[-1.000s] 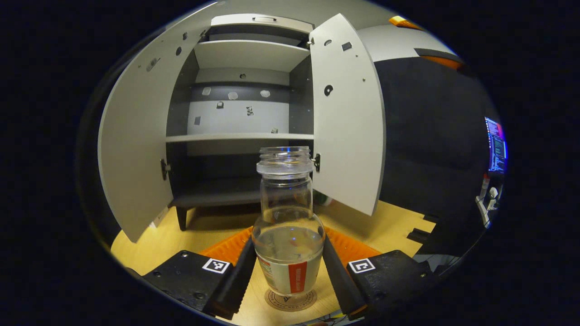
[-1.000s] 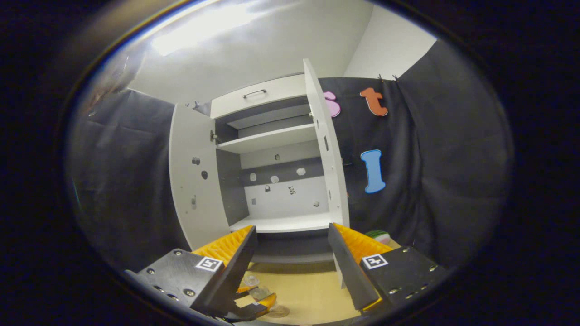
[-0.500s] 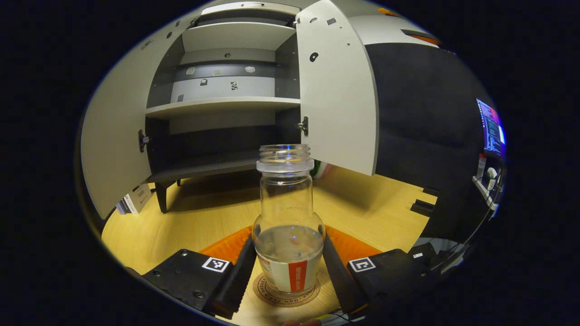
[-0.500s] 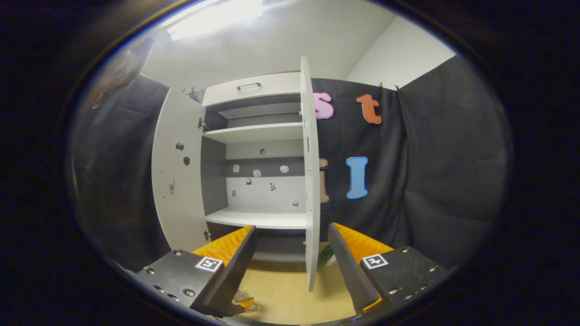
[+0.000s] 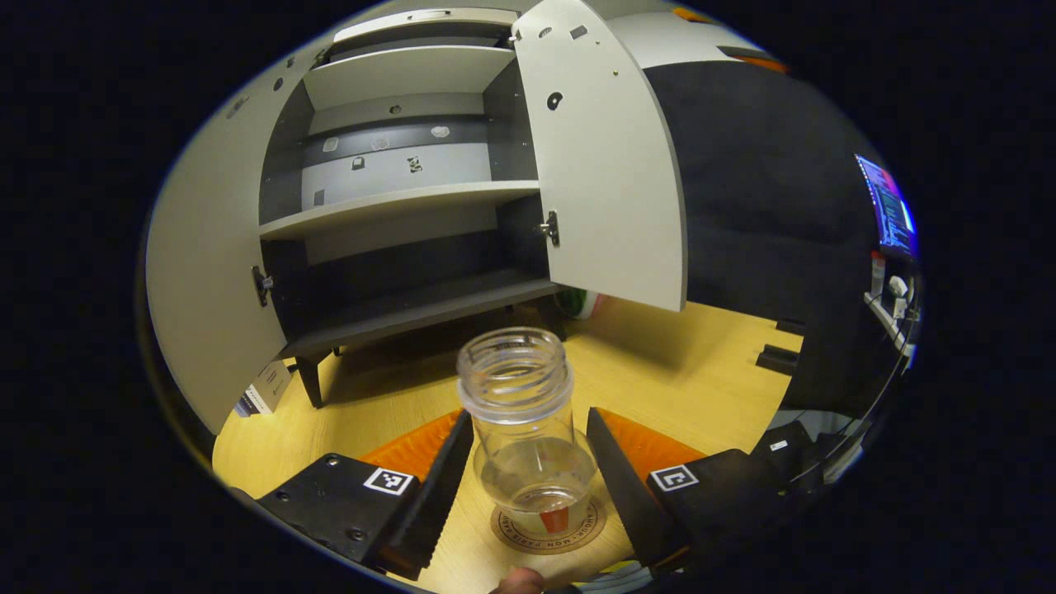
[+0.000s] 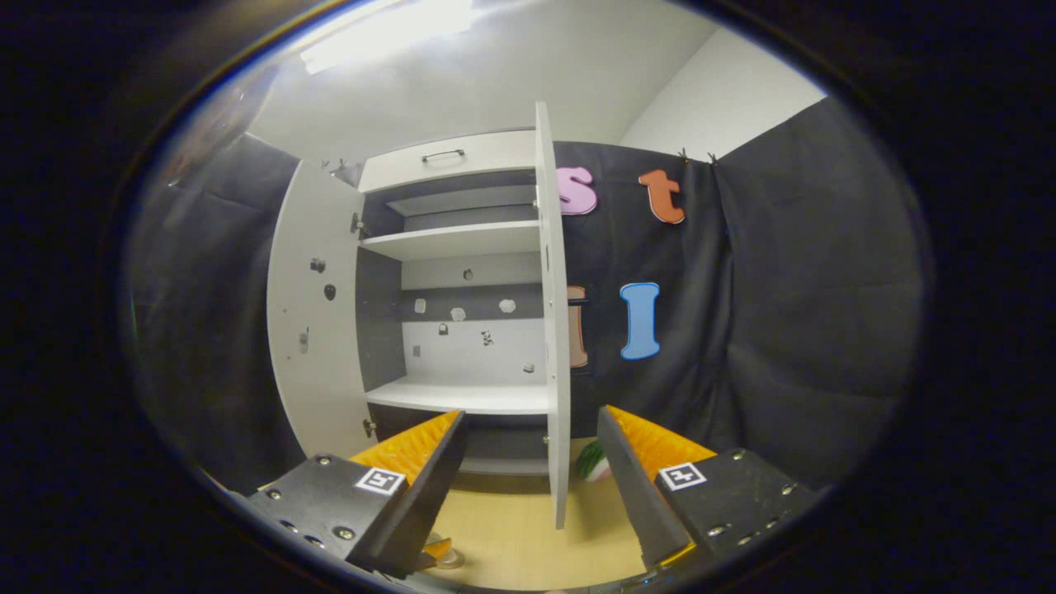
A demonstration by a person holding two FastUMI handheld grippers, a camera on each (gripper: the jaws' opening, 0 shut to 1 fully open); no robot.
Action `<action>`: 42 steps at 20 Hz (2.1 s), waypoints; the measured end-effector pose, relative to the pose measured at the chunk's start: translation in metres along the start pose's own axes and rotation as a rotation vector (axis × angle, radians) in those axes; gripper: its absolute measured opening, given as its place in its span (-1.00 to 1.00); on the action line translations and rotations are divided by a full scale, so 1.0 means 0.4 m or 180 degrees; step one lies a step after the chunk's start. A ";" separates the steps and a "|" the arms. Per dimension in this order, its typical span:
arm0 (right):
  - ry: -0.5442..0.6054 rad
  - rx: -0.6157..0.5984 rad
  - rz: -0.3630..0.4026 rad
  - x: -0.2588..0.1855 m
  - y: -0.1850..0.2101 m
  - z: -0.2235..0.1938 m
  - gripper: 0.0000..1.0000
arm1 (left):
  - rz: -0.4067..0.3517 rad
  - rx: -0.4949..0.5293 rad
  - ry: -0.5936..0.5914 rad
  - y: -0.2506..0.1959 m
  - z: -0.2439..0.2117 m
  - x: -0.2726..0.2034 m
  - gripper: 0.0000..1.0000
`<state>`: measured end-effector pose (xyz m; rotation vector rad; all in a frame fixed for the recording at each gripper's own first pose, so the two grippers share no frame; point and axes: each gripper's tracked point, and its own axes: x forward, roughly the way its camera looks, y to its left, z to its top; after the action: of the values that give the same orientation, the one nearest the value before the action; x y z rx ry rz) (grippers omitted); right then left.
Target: Grasp the bottle in the cabinet with the left hand and place it on the coaster, then close the right door with the right hand and the left door with the left hand.
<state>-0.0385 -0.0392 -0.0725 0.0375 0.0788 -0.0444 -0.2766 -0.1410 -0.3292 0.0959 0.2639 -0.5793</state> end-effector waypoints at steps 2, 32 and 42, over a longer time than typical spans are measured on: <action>0.0026 0.0076 -0.0062 0.002 0.001 -0.006 0.92 | -0.0102 -0.0089 -0.0069 -0.009 0.057 -0.027 0.77; -0.0057 0.0064 -0.0620 0.548 -0.384 0.146 0.92 | 0.1470 -0.0322 -0.0923 0.473 0.696 -0.536 0.96; -0.0354 -0.0217 -0.0168 0.568 -0.137 0.237 0.74 | 0.1918 -0.0293 -0.0829 0.595 0.709 -0.687 0.96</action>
<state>0.1927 -0.1072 0.0019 -0.0353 -0.0299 -0.0965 -0.3040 0.1560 0.0222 0.0073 0.0006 0.0224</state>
